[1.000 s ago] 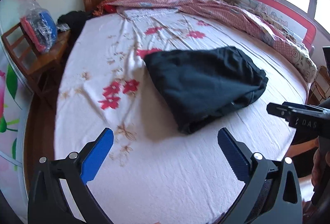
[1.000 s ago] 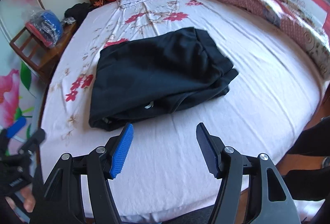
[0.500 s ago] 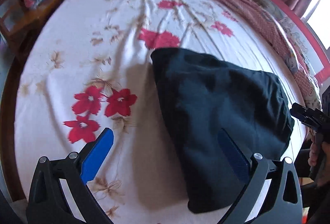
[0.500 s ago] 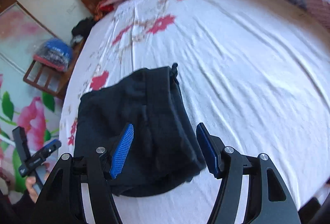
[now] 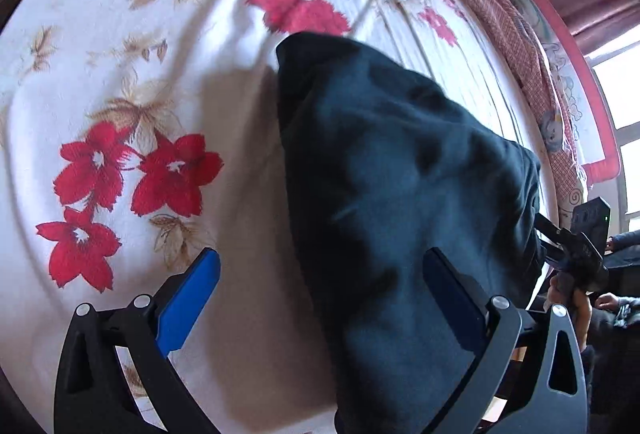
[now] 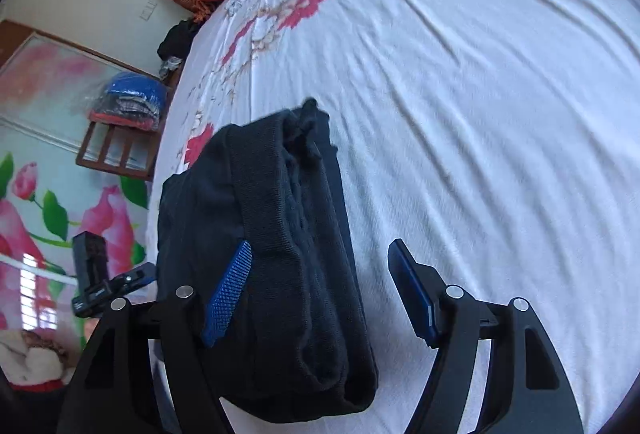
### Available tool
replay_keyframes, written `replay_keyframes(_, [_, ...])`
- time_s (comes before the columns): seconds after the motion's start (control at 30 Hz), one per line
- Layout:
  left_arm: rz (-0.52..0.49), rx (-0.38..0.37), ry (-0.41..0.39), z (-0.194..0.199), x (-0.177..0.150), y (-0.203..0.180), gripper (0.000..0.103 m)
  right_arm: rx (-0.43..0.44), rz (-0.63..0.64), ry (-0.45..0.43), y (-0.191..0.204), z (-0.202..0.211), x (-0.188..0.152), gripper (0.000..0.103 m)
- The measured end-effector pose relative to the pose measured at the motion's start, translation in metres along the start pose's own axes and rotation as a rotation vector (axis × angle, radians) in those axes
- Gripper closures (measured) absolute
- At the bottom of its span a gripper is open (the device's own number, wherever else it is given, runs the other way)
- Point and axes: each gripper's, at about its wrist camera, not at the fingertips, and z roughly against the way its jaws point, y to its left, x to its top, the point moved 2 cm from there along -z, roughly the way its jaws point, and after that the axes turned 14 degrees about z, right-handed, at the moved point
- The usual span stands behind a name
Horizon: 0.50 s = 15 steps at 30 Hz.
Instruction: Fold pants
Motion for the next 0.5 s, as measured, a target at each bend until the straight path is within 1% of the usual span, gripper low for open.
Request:
replay_keyframes(0.07, [0.035, -0.069, 0.059, -0.007, 0.001, 0.001, 0.002, 0.035, -0.026, -0.004, -0.005, -0.002, -0.003, 0.025])
replay_keyframes(0.1, [0.053, -0.069, 0.057, -0.008, 0.001, 0.001, 0.002, 0.048, -0.048, 0.007, -0.009, -0.003, -0.005, 0.022])
replay_keyframes(0.13, [0.05, -0.075, 0.061, -0.01, 0.001, 0.0, 0.002, 0.078, -0.083, 0.001, -0.015, -0.003, -0.006, 0.022])
replay_keyframes(0.2, [0.033, -0.065, 0.069, -0.013, 0.0, -0.005, 0.002, 0.132, -0.131, -0.031, -0.023, -0.002, -0.011, 0.022])
replay_keyframes(0.23, [0.028, -0.084, 0.075, -0.013, -0.001, -0.008, 0.002, 0.152, -0.131, -0.034, -0.023, 0.001, -0.014, 0.022])
replay_keyframes(0.3, [0.047, -0.148, 0.119, -0.016, -0.003, -0.011, 0.002, 0.196, -0.129, -0.037, -0.023, 0.004, -0.017, 0.022])
replay_keyframes(0.33, [0.053, -0.159, 0.129, -0.018, -0.004, -0.013, 0.002, 0.218, -0.139, -0.046, -0.024, 0.006, -0.018, 0.022])
replay_keyframes(0.37, [0.047, -0.192, 0.162, -0.023, -0.007, -0.017, 0.002, 0.219, -0.139, -0.047, -0.024, 0.007, -0.02, 0.022])
replay_keyframes(0.4, [0.046, -0.196, 0.178, -0.025, -0.009, -0.019, 0.002, 0.224, -0.133, -0.047, -0.024, 0.008, -0.021, 0.022])
replay_keyframes(0.43, [0.043, -0.178, 0.166, -0.025, -0.011, -0.021, 0.002, 0.221, -0.129, -0.04, -0.024, 0.008, -0.021, 0.022])
replay_keyframes(0.5, [0.026, -0.202, 0.165, -0.025, -0.013, -0.029, 0.002, 0.219, -0.122, -0.037, -0.023, 0.007, -0.02, 0.022])
